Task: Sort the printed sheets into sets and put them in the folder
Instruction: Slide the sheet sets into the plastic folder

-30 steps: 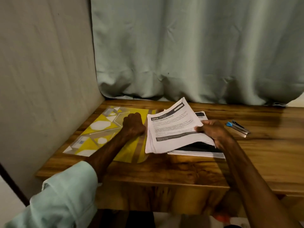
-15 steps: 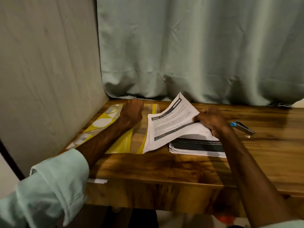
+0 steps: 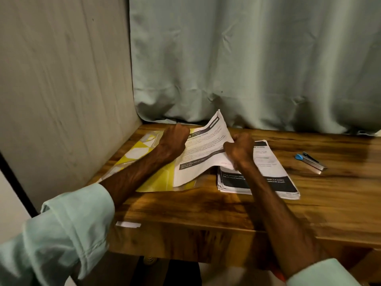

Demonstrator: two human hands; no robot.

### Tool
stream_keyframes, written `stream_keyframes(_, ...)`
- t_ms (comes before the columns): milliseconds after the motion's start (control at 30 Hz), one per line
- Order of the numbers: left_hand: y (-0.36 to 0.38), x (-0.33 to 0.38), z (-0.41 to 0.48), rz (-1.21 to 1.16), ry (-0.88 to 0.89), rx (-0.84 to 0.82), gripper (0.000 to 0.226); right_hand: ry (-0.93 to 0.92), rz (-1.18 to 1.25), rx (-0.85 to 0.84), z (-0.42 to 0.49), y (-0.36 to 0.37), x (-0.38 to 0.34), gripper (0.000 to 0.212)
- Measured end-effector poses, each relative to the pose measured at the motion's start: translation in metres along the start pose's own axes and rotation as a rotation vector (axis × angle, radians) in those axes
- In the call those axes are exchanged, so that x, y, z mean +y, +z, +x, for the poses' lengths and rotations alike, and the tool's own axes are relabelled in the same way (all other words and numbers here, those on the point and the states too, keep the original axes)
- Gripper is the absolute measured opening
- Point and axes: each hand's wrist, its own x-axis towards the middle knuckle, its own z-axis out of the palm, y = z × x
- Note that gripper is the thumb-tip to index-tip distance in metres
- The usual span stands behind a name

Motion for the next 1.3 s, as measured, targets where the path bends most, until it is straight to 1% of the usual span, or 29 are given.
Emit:
stream_keyframes(67,-0.001,0.002,0.001,-0.078,-0.012,0.018,0.016,-0.008,0.010,-0.027,-0.009,0.010,-0.001,0.031)
stream_keyframes(133,-0.001,0.007,0.001,-0.130,-0.009,0.039,0.010,0.001,0.000,-0.105,-0.022,0.026,-0.006,0.034)
stream_keyframes(233,0.000,0.011,0.000,-0.163,-0.021,0.031,0.015,0.006,-0.058,-0.228,-0.033,0.053,-0.014,0.039)
stream_keyframes(267,0.000,0.011,0.000,-0.162,-0.031,0.024,0.011,0.022,-0.060,-0.267,-0.035,0.060,-0.016,0.037)
stream_keyframes(333,0.001,0.010,0.000,-0.162,-0.066,0.026,0.014,0.089,-0.058,-0.375,-0.036,0.072,-0.015,0.027)
stream_keyframes(367,0.001,0.009,0.000,-0.170,-0.078,0.026,0.014,0.112,-0.046,-0.417,-0.038,0.077,-0.015,0.027)
stream_keyframes(400,0.001,0.009,-0.001,-0.181,-0.084,0.025,0.014,0.118,-0.027,-0.443,-0.042,0.081,-0.016,0.031)
stream_keyframes(467,0.001,0.006,-0.003,-0.191,-0.092,0.036,0.005,0.133,0.054,-0.477,-0.041,0.092,-0.013,0.050)
stream_keyframes(500,0.002,0.004,-0.002,-0.201,-0.095,0.050,0.012,0.135,0.082,-0.516,-0.039,0.093,-0.012,0.055)
stream_keyframes(533,0.004,0.002,-0.002,-0.205,-0.099,0.050,0.028,0.143,0.103,-0.558,-0.037,0.093,-0.013,0.047)
stream_keyframes(567,0.005,-0.001,-0.002,-0.215,-0.091,0.050,0.040,0.149,0.126,-0.585,-0.035,0.088,-0.016,0.031)
stream_keyframes(600,0.007,-0.002,-0.003,-0.226,-0.082,0.046,0.042,0.172,0.166,-0.596,-0.034,0.082,-0.018,0.020)
stream_keyframes(633,0.008,-0.002,-0.003,-0.235,-0.078,0.051,0.033,0.207,0.207,-0.595,-0.030,0.078,-0.019,0.020)
stream_keyframes(667,0.008,-0.001,-0.002,-0.240,-0.087,0.054,0.020,0.233,0.226,-0.592,-0.026,0.074,-0.016,0.016)
stream_keyframes(700,0.009,0.000,-0.001,-0.245,-0.094,0.062,0.010,0.248,0.258,-0.608,-0.023,0.072,-0.012,0.008)
stream_keyframes(733,0.008,0.002,-0.001,-0.243,-0.101,0.058,0.009,0.247,0.256,-0.611,-0.021,0.070,-0.009,0.002)
stream_keyframes(767,0.009,0.003,0.000,-0.239,-0.102,0.061,0.018,0.252,0.241,-0.599,-0.016,0.072,-0.003,0.006)
stream_keyframes(833,0.010,0.005,0.001,-0.237,-0.082,0.076,0.042,0.228,0.150,-0.524,-0.009,0.076,0.004,0.017)
stream_keyframes(867,0.010,0.005,0.001,-0.233,-0.069,0.077,0.049,0.220,0.118,-0.490,-0.010,0.078,0.004,0.022)
stream_keyframes(900,0.011,0.004,0.000,-0.227,-0.058,0.074,0.051,0.214,0.115,-0.482,-0.007,0.083,0.005,0.023)
stream_keyframes(967,0.011,0.001,0.001,-0.215,-0.045,0.056,0.054,0.179,0.134,-0.518,-0.004,0.093,0.008,0.019)
stream_keyframes(1033,0.012,-0.001,0.000,-0.219,-0.048,0.043,0.055,0.129,0.114,-0.538,-0.010,0.089,-0.003,0.019)
stream_keyframes(1100,0.014,-0.003,-0.001,-0.228,-0.050,0.036,0.055,0.158,0.137,-0.532,-0.010,0.075,-0.006,0.017)
stream_keyframes(1133,0.015,-0.004,-0.002,-0.235,-0.059,0.040,0.054,0.147,0.131,-0.494,-0.006,0.064,-0.004,0.019)
stream_keyframes(1167,0.016,-0.003,-0.001,-0.242,-0.071,0.050,0.053,0.091,0.084,-0.399,0.001,0.050,0.002,0.019)
stream_keyframes(1233,0.018,-0.005,-0.002,-0.235,-0.102,0.059,0.051,-0.014,-0.120,-0.150,0.016,0.011,0.021,0.015)
stream_keyframes(1267,0.019,-0.004,-0.001,-0.235,-0.110,0.059,0.050,-0.004,-0.251,-0.052,0.024,-0.012,0.036,0.021)
stream_keyframes(1300,0.020,-0.005,0.000,-0.242,-0.118,0.059,0.048,0.027,-0.380,-0.002,0.033,-0.032,0.051,0.035)
